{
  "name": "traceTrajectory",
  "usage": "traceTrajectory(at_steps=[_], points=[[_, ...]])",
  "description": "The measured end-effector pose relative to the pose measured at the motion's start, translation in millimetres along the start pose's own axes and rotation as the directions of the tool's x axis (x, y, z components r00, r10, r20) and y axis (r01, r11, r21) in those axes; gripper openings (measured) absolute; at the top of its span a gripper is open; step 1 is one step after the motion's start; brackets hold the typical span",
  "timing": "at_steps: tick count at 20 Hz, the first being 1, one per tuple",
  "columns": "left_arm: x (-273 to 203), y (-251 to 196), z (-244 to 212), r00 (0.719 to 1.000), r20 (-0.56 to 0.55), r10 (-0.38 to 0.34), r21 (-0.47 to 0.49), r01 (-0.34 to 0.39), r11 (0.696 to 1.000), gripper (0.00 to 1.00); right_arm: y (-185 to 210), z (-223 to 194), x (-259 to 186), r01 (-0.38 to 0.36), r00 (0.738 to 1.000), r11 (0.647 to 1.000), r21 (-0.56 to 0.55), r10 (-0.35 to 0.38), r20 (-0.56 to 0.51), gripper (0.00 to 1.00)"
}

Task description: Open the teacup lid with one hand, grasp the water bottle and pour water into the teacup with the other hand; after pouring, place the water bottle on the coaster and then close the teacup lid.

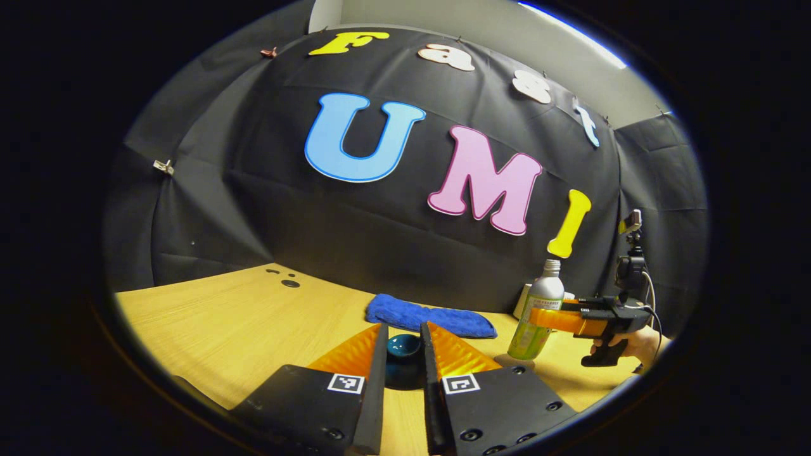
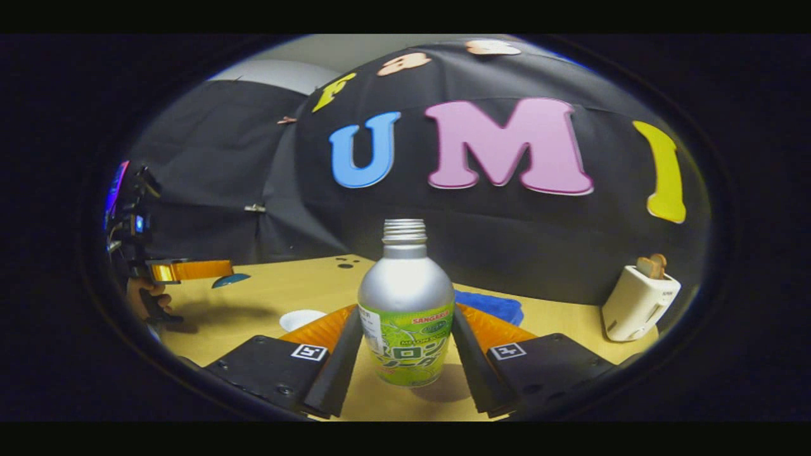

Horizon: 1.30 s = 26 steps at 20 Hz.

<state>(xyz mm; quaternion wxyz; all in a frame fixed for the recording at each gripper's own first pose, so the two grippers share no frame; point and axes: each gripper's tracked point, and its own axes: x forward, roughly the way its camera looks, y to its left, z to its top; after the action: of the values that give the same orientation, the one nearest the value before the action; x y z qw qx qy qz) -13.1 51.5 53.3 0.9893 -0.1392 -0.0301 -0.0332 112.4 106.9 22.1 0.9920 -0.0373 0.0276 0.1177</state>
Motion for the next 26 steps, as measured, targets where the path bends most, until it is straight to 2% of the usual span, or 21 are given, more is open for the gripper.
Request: traceTrajectory(at_steps=[5, 8, 12, 14, 15, 20, 23, 26], points=[[14.9, -18.9, -6.6, 0.999, -0.035, -0.013, 0.051, 0.015, 0.999, 0.3, 1.1, -13.4, 8.0, 0.028, 0.999, 0.999, 0.015, -0.029, 0.022, 0.77], [20.8, -32.6, -10.4, 0.998, -0.046, -0.042, 0.028, 0.043, 0.999, 0.31, -1.6, -19.1, 4.8, 0.024, 1.0, 0.998, 0.06, -0.025, 0.009, 0.77], [27.5, -36.6, -17.3, 0.997, -0.065, -0.041, 0.016, 0.042, 0.999, 0.3, -4.1, -23.0, 10.1, 0.017, 1.0, 0.991, 0.132, -0.019, 0.017, 0.77], [29.8, -36.6, -17.0, 0.997, -0.062, -0.038, 0.017, 0.039, 0.999, 0.3, -5.1, -30.1, 11.6, 0.02, 1.0, 0.99, 0.141, -0.022, 0.008, 0.74], [30.8, -37.1, -17.0, 0.997, -0.061, -0.038, 0.017, 0.04, 0.999, 0.3, -4.2, -30.8, 12.1, 0.019, 1.0, 0.99, 0.138, -0.02, 0.006, 0.77], [34.9, -35.1, -19.6, 0.997, -0.07, -0.038, 0.027, 0.04, 0.999, 0.31, -4.2, -35.0, 14.0, 0.031, 1.0, 0.996, 0.081, -0.031, -0.001, 0.8], [41.5, -34.9, -21.2, 0.996, -0.075, -0.042, 0.04, 0.045, 0.998, 0.3, 1.0, -50.1, 16.0, 0.024, 0.998, 0.996, 0.083, -0.02, -0.058, 0.82], [52.8, -39.8, -26.9, 0.994, -0.089, -0.06, 0.053, 0.065, 0.996, 0.31, 4.9, -52.9, 7.6, 0.024, 0.995, 0.993, 0.12, -0.013, -0.097, 0.92]])
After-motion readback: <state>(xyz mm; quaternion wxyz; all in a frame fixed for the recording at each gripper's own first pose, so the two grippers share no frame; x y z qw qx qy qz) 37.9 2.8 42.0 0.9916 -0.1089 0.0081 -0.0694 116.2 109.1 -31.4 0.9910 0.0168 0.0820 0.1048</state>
